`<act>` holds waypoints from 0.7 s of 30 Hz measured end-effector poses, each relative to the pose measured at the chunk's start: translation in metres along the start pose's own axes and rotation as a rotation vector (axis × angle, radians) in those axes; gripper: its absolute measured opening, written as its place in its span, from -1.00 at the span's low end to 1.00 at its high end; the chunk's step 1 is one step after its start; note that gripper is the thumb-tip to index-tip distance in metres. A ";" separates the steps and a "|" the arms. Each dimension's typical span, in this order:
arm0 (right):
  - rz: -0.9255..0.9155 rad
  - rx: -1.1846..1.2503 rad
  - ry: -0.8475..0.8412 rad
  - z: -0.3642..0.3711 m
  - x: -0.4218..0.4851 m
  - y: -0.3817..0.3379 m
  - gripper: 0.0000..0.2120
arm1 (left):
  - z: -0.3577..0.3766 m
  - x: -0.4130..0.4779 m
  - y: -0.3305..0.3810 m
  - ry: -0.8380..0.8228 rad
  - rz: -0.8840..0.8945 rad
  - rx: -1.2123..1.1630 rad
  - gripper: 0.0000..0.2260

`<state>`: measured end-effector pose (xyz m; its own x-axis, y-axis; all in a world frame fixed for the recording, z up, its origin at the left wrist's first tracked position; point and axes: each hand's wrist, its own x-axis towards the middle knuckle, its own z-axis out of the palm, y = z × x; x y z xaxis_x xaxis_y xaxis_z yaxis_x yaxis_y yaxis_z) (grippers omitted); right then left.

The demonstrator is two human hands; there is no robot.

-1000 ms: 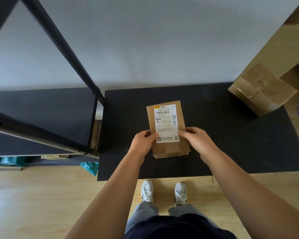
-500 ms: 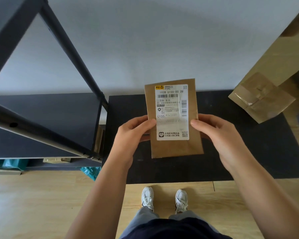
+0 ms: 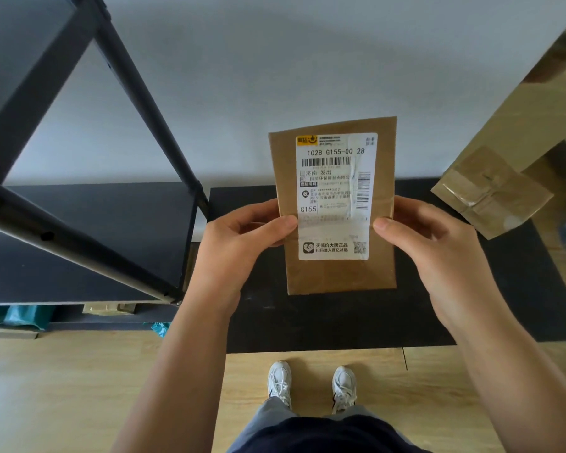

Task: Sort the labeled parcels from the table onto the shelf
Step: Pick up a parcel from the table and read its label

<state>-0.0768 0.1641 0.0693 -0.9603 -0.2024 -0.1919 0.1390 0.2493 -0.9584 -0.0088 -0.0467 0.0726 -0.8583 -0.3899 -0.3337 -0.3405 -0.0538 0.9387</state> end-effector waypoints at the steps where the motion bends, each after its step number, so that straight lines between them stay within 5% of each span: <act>1: -0.006 -0.001 -0.001 0.000 0.000 -0.001 -0.68 | -0.001 -0.001 0.000 0.000 0.004 -0.005 -0.72; 18: -0.034 0.064 0.039 0.021 -0.031 -0.013 -0.72 | -0.029 -0.015 0.011 -0.034 0.049 0.005 -0.58; 21: -0.060 0.084 0.049 0.021 -0.038 -0.022 -0.55 | -0.034 -0.020 0.023 -0.048 0.093 0.004 -0.62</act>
<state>-0.0380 0.1468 0.0937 -0.9778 -0.1676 -0.1256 0.0992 0.1573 -0.9826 0.0140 -0.0714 0.1039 -0.9036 -0.3488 -0.2488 -0.2597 -0.0158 0.9656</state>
